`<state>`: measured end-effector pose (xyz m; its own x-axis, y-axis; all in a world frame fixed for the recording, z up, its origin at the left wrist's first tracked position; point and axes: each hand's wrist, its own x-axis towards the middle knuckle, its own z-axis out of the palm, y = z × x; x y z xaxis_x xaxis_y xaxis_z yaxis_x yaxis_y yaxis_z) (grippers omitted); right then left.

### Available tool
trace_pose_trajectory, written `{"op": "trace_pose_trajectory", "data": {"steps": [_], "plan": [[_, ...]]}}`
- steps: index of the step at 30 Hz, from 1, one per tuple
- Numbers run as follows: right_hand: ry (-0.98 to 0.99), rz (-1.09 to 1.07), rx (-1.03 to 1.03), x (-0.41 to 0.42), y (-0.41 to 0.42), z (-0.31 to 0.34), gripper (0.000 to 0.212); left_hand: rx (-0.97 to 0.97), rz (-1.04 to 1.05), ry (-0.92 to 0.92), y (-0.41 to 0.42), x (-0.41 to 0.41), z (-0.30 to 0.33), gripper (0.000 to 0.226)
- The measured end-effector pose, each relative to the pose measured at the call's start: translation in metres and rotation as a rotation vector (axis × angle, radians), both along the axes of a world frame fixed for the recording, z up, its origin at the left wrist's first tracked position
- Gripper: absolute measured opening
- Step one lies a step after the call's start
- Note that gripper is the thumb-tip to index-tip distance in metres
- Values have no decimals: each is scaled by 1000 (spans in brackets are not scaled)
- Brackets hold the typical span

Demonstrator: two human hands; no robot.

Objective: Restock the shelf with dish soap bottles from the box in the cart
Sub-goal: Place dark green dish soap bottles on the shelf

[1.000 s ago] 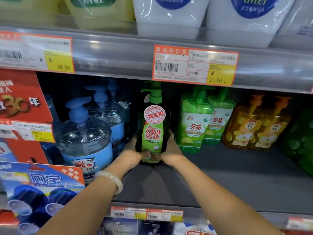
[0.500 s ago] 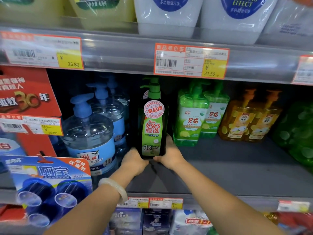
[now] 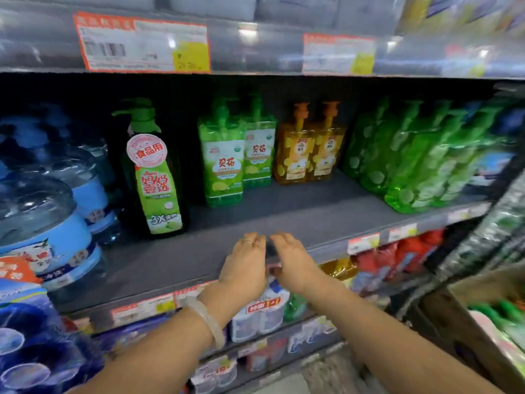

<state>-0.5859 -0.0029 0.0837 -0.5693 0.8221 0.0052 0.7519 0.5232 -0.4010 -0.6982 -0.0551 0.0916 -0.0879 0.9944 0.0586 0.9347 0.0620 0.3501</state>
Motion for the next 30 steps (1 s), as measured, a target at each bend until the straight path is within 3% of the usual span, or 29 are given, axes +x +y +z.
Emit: {"op": "trace_pose_trajectory", "data": {"steps": [4, 8, 14, 18, 23, 30], "plan": [[-86, -160, 7, 96, -6, -7, 70, -81, -160, 132, 14, 82, 0, 75], [-149, -347, -42, 211, -22, -19, 69, -115, -343, 234, 15, 182, -9, 65], [-229, -572, -118, 397, -73, -44, 49, -264, -563, 296, -9, 354, -41, 56], [-239, -707, -172, 494, -106, -57, 55, -303, -663, 296, -22, 444, -53, 54], [-262, -769, -303, 564, -111, -63, 68, -402, -666, 256, -22, 507, -65, 64], [-251, -745, -383, 604, -69, -88, 67, -473, -639, 259, 27, 553, -95, 62]]}}
